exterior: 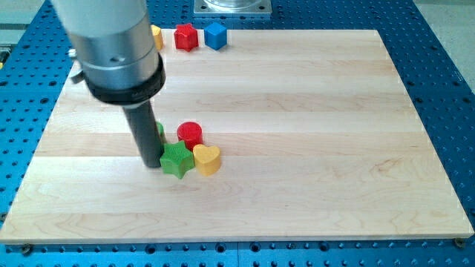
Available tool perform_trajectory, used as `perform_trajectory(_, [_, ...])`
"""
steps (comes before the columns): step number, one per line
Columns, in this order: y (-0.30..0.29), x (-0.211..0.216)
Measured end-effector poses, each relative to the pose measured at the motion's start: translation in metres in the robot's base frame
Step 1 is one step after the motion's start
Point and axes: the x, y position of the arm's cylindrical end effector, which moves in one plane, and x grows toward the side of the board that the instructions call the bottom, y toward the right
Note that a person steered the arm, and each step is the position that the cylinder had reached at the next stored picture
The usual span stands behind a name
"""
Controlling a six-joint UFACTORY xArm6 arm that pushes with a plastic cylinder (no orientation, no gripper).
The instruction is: Push the green circle to the top center
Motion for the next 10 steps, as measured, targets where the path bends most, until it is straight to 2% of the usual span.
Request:
perform_trajectory(2, [0.015, -0.114])
perform_trajectory(3, [0.025, -0.063])
perform_trajectory(4, [0.006, -0.027])
perform_trajectory(5, [-0.055, -0.031])
perform_trajectory(6, [-0.012, -0.081])
perform_trajectory(7, [0.053, -0.150])
perform_trajectory(8, [0.096, -0.178])
perform_trajectory(9, [0.052, -0.153])
perform_trajectory(10, [0.068, -0.127])
